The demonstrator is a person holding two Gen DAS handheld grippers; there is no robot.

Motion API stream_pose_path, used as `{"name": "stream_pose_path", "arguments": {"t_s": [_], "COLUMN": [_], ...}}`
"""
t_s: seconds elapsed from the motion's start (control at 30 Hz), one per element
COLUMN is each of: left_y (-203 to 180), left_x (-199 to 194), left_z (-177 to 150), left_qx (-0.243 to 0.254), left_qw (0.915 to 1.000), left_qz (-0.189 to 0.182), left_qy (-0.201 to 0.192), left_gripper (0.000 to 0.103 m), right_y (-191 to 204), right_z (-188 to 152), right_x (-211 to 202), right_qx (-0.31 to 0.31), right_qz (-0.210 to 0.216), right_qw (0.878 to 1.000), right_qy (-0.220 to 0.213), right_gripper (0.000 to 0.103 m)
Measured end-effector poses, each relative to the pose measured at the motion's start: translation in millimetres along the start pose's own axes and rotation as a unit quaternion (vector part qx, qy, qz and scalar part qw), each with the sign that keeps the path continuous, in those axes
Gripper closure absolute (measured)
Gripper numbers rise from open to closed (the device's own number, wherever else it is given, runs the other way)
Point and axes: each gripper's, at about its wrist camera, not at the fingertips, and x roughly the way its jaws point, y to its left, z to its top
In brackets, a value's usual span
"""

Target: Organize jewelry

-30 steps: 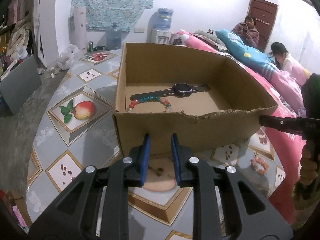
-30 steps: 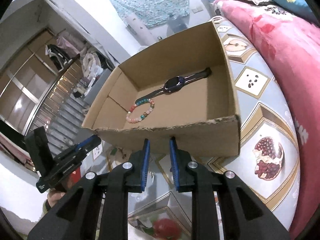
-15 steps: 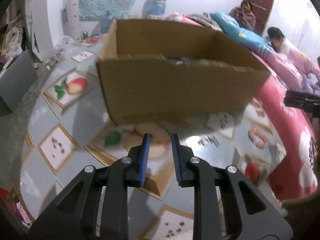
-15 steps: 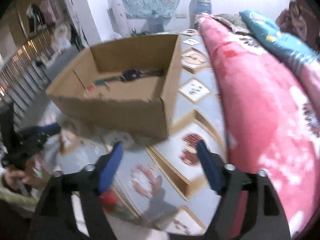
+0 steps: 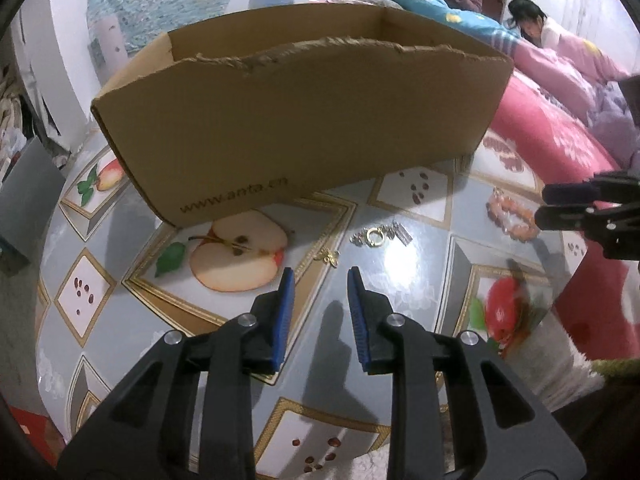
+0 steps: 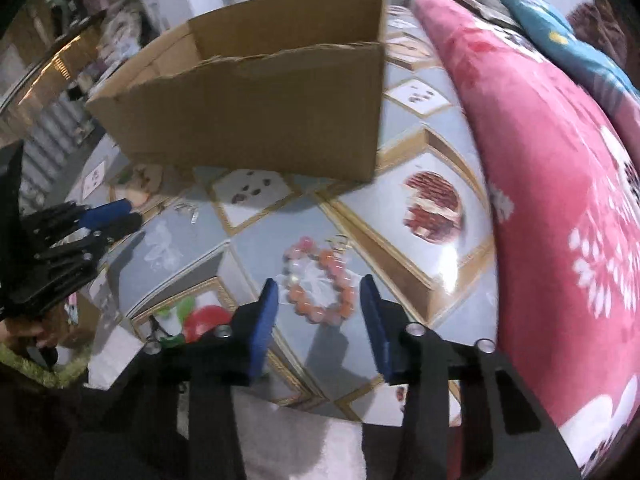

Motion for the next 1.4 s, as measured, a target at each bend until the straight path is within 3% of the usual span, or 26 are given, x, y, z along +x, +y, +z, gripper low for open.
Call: {"name": "stream_pose_path", "arguments": {"t_s": [0.2,0.3,0.37,0.53,0.7,1.0,1.17,1.4], "left_y": [0,0,1,6,9,13,11,9], "left_x": [1,0,-1,-2,-2,-5,-7,-5], "left_z": [-5,-7,-7,-10,-12,-13,-12,-7], "left_qx": [-0.012,-0.013,-0.016,-0.026,-0.031,-0.035,-0.036,-0.033], "left_qw": [0.9999,0.9999,0.9998,0.9996,0.9993,0.9993,0.9993,0.9994], "left_qz": [-0.006,-0.006,-0.007,-0.014,-0.020,-0.009,-0.004,-0.009], "left_qy": [0.003,0.002,0.000,-0.003,-0.002,0.000,0.000,-0.007], "left_gripper": [0.077,0.077,0.077,0.077,0.077,0.077,0.077,0.077], "right_y": [15,13,9,-21,-40,-2,20,10], "right_z": [1,0,2,15,31,60,59,39], "right_x": [23,30,26,-1,-24,-8,26,35], "right_qx": [-0.055,-0.060,-0.051,0.035,0.094,0.024,-0.008,0.009], "right_qz": [-0.023,-0.028,-0.033,0.018,0.061,0.053,0.065,0.063], "right_qw": [0.998,0.997,0.998,0.999,0.992,0.995,0.997,0.998], "right_qy": [0.022,0.032,0.027,-0.008,-0.049,-0.082,-0.044,-0.016], "right_gripper": [0.080,0.093,0.093,0.093,0.093,0.093,0.093,0.092]}}
